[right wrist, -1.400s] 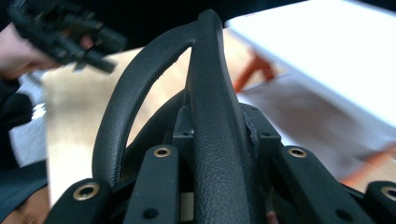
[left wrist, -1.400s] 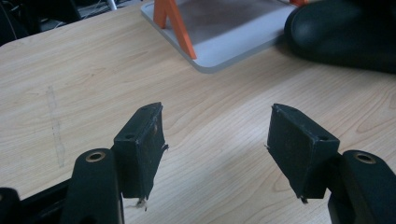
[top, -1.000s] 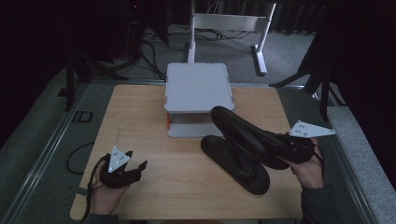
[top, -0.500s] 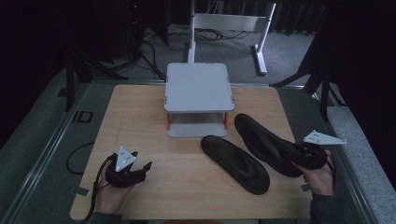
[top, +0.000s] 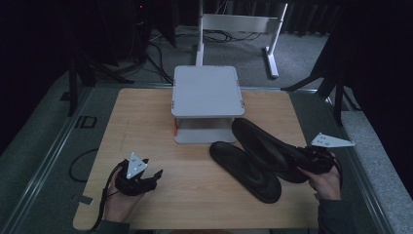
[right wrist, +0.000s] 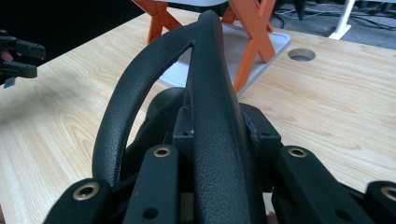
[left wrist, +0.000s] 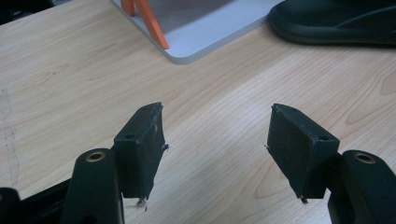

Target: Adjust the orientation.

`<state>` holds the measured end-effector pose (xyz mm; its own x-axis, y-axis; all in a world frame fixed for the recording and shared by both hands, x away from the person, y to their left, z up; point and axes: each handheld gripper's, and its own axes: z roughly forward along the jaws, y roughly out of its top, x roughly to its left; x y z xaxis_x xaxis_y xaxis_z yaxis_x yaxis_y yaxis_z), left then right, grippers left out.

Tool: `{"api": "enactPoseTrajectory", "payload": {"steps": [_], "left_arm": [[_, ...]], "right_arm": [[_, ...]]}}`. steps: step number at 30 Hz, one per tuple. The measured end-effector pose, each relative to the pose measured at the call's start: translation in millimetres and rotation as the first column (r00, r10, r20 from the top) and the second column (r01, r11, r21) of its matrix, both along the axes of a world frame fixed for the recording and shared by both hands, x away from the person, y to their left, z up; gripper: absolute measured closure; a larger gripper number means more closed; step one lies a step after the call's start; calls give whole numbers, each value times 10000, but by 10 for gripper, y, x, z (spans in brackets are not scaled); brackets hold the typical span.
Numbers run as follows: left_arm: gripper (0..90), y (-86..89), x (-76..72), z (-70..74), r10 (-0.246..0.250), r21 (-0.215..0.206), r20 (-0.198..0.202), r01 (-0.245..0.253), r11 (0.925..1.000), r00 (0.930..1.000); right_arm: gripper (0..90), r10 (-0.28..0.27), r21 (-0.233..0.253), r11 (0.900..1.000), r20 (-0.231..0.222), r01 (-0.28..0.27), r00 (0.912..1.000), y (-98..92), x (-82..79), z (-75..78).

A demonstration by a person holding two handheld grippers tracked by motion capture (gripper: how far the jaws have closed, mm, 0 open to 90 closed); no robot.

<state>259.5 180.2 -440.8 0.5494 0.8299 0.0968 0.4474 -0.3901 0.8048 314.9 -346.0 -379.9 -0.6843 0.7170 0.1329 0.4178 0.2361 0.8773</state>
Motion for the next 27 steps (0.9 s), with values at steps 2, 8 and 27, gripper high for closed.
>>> {"api": "enactPoseTrajectory", "payload": {"steps": [2, 8, 27], "left_arm": [[364, -2, 1, -3, -7, 36, 13, 7, 10000, 10000], [364, -5, 12, -26, -10, 14, -62, 10, 10000, 10000], [364, -6, 22, -45, 15, 17, -101, -15, 10000, 9999]], "right_arm": [[706, -253, -177, 9995, 35, 254, 9997, 5, 29, -16], [705, -1060, -114, 9944, -673, 1055, 9921, -189, 216, -276], [500, -2481, -20, 9665, -2645, 2567, 9319, -641, 523, -859]]}}
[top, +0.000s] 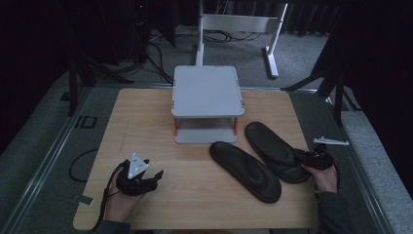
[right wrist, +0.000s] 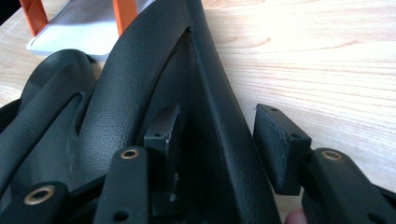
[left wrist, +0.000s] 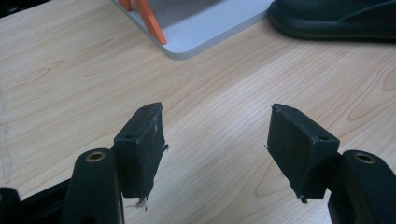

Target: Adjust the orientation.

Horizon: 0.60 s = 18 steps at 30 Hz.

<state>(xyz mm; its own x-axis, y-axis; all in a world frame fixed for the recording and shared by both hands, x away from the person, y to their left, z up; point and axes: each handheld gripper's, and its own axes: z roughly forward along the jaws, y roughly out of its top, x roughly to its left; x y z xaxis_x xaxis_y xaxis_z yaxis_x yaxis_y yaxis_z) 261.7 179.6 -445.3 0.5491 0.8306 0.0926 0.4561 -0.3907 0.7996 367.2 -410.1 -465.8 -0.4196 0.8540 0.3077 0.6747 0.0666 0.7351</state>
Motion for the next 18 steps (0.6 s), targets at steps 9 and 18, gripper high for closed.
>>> {"api": "enactPoseTrajectory", "payload": {"steps": [9, 18], "left_arm": [[360, -10, 12, -47, -23, 47, -106, 24, 10000, 9999], [358, 22, 14, -36, 31, -22, -69, -31, 10000, 10000]], "right_arm": [[421, -279, -56, 9996, -87, 279, 9996, -26, -3, -9], [292, -643, -634, 9959, 33, 644, 9979, -8, -14, 41]]}}
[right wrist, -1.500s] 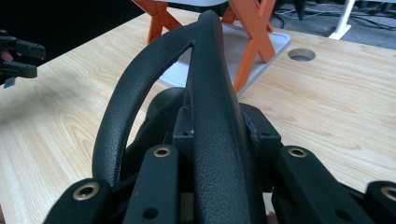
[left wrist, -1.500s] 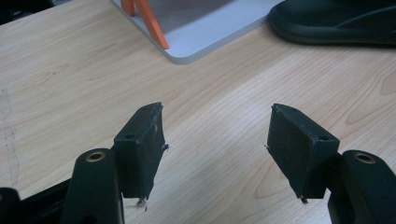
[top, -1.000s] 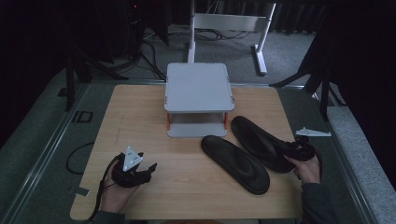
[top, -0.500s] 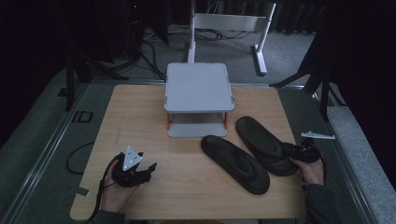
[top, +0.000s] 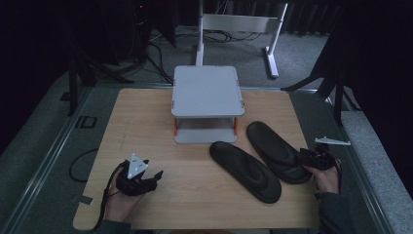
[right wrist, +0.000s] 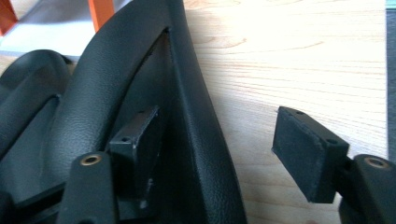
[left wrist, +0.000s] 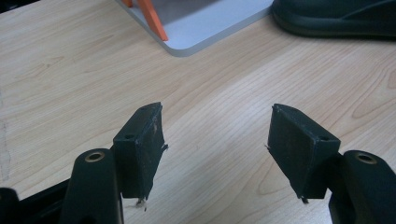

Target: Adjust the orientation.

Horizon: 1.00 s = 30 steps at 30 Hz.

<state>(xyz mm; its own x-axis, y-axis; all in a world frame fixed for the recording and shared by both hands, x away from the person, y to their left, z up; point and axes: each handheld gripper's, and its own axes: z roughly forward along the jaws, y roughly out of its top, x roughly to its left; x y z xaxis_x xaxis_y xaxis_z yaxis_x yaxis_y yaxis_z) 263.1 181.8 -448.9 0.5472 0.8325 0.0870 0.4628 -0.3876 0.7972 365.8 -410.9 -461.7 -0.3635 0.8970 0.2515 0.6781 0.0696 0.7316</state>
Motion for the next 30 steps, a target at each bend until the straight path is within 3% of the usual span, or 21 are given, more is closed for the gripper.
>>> {"api": "enactPoseTrajectory", "payload": {"steps": [3, 4, 7, 8, 11, 12, 14, 15, 16, 18, 19, 20, 21, 22, 23, 24, 25, 27, 28, 29, 30], "left_arm": [[358, -5, -1, -3, -20, -11, -14, 20, 10000, 10000], [357, -11, -4, -6, -26, 6, -10, 26, 10000, 10000], [356, -13, -7, -5, -15, 13, -4, 15, 10000, 10000], [355, -11, -6, -4, -16, -14, -9, 16, 10000, 10000], [355, -15, -4, -8, -8, -6, -8, 8, 10000, 10000], [355, -15, -2, -9, -25, 20, -24, 25, 10000, 10000], [355, -23, -4, -11, -46, 33, -18, 46, 10000, 10000], [354, -30, -2, -12, -44, 27, -44, 44, 10000, 10000], [355, -30, -2, -12, -44, 27, -44, 44, 10000, 10000], [355, -34, -1, -12, -52, 14, -37, 53, 10000, 10000], [355, -40, 0, -11, -67, 40, -25, 67, 10000, 10000], [355, -40, 0, -11, -67, 40, -25, 67, 10000, 10000], [354, -44, 0, -12, -67, 32, -16, 67, 10000, 10000], [354, -46, 1, -12, -70, 35, -23, 70, 10000, 10000], [355, -48, 3, -14, -62, 51, -27, 62, 10000, 10000], [355, -49, 4, -15, -63, 44, -43, 63, 10000, 10000], [355, -51, 4, -17, -66, 52, -44, 66, 10000, 10000], [355, -58, 3, -22, -82, 90, -48, 83, 9999, 10000], [355, -58, 3, -22, -82, 90, -48, 83, 9999, 10000], [355, -60, 3, -25, -86, 89, -46, 86, 9999, 10000], [355, -60, 3, -27, -85, 84, -47, 85, 9999, 10000]], "right_arm": [[267, -87, 26, 10000, -63, 87, 9999, -9, 7, -3], [169, -515, -47, 9987, -6, 515, 9987, -19, 5, -3], [146, -836, -93, 9964, 139, 838, 9964, -43, -4, 11], [149, -1281, -288, 9912, 358, 1291, 9911, -59, -20, 35], [176, -1381, -383, 9894, 508, 1401, 9891, -79, -40, 62], [191, -1551, -728, 9848, 433, 1579, 9870, -96, -45, 73], [231, -1714, -880, 9808, 392, 1743, 9844, -107, -56, 81], [264, -2226, -1563, 9617, 335, 2251, 9743, -123, -78, 93], [264, -2226, -1563, 9617, 335, 2251, 9743, -123, -78, 93], [308, -2368, -1577, 9572, 540, 2425, 9700, -132, -120, 125], [349, -2587, -1627, 9483, 1011, 2725, 9607, -119, -175, 191], [364, -2557, -1528, 9502, 1161, 2716, 9598, -103, -201, 232], [382, -2428, -1312, 9572, 1221, 2582, 9624, -76, -225, 276], [382, -2428, -1312, 9572, 1221, 2582, 9624, -76, -225, 276], [396, -2215, -1117, 9655, 1241, 2354, 9672, -31, -254, 319], [438, -1535, -756, 9833, 1415, 1653, 9780, 144, -329, 391], [438, -1535, -756, 9833, 1415, 1653, 9780, 144, -329, 391], [497, -468, -446, 9976, 1463, 538, 9881, 446, -414, 421], [497, -468, -446, 9976, 1463, 538, 9881, 446, -414, 421], [517, 461, -137, 9989, 1239, -447, 9912, 730, -463, 396], [516, 791, -186, 9968, 1124, -775, 9905, 829, -473, 378]]}}
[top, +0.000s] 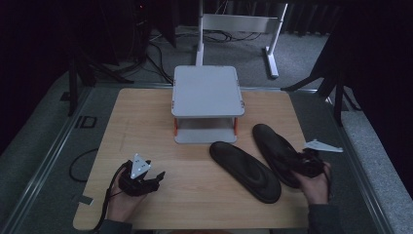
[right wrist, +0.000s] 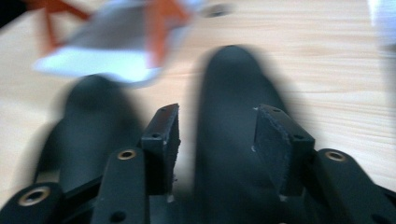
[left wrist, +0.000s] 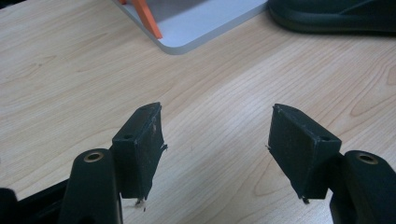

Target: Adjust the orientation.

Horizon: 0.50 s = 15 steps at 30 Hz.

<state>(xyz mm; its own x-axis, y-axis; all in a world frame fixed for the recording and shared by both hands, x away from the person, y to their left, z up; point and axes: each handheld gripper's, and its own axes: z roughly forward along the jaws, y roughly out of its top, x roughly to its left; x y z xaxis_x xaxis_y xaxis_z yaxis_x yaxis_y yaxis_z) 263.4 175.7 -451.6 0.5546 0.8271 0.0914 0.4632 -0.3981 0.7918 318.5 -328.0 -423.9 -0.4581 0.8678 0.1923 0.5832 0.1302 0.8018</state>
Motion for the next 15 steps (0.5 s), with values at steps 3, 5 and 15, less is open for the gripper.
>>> {"api": "enactPoseTrajectory", "payload": {"steps": [3, 5, 15], "left_arm": [[355, 1, 0, -5, -9, -16, 2, 9, 10000, 10000], [355, 1, 0, -8, -24, -21, -9, 24, 10000, 10000], [355, -11, 14, -24, -80, -51, -64, 80, 10000, 9999]], "right_arm": [[492, 678, -347, 9970, -213, -685, 9975, 259, -17, -58], [482, 1108, -780, 9905, -356, -1133, 9932, 467, -3, -125], [618, 1326, -2444, 9574, -1010, -1538, 9860, 860, 150, -340]]}}
